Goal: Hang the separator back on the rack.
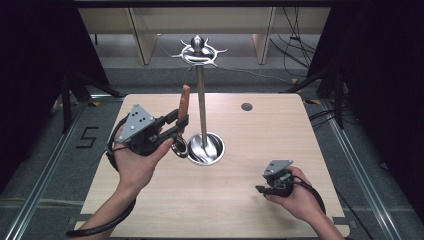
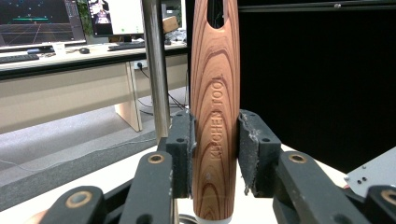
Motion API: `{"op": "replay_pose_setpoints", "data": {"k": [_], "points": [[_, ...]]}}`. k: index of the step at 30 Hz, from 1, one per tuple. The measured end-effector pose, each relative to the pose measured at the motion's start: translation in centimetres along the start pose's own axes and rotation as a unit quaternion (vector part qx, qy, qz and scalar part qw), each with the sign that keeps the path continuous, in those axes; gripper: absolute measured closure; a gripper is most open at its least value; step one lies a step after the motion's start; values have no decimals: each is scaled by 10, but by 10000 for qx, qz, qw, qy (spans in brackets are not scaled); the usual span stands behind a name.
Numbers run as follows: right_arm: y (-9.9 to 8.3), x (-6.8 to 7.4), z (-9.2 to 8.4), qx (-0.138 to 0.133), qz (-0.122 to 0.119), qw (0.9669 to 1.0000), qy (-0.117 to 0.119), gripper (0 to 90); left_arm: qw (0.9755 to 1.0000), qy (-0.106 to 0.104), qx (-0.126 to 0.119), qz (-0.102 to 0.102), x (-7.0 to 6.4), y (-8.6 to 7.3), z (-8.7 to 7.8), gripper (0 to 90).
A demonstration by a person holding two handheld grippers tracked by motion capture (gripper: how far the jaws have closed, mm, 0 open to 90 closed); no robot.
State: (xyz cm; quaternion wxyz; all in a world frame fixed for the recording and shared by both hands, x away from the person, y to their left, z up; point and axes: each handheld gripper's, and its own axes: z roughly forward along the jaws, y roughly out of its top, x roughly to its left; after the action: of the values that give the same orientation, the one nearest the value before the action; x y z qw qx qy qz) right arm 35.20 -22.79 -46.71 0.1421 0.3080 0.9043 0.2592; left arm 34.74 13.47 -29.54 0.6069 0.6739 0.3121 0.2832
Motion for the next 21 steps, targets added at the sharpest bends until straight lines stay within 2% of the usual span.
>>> {"op": "replay_pose_setpoints", "data": {"k": [3, 5, 13, 17, 19, 21], "points": [[0, -1, 0, -1, -37, 10000, -12, 501, 10000, 18, -10, -12, -1, 0, 3, 672], [0, 1, 1, -66, 44, 10000, -37, 501, 10000, 31, -20, -8, -1, 0, 4, 672], [0, 0, 0, -49, -34, 10000, -24, 502, 9999, 43, -95, -37, -2, 2, 5, 672], [-1, 2, 0, -58, 78, 10000, -9, 501, 9999, 63, -118, -52, -3, 3, 5, 672], [-1, 0, 0, -94, -14, 10000, -22, 501, 9999, 77, -133, -53, -3, 4, 5, 672], [-1, 0, 0, -94, -1, 10000, -28, 501, 9998, 91, -142, -53, -2, 4, 5, 672]]}}
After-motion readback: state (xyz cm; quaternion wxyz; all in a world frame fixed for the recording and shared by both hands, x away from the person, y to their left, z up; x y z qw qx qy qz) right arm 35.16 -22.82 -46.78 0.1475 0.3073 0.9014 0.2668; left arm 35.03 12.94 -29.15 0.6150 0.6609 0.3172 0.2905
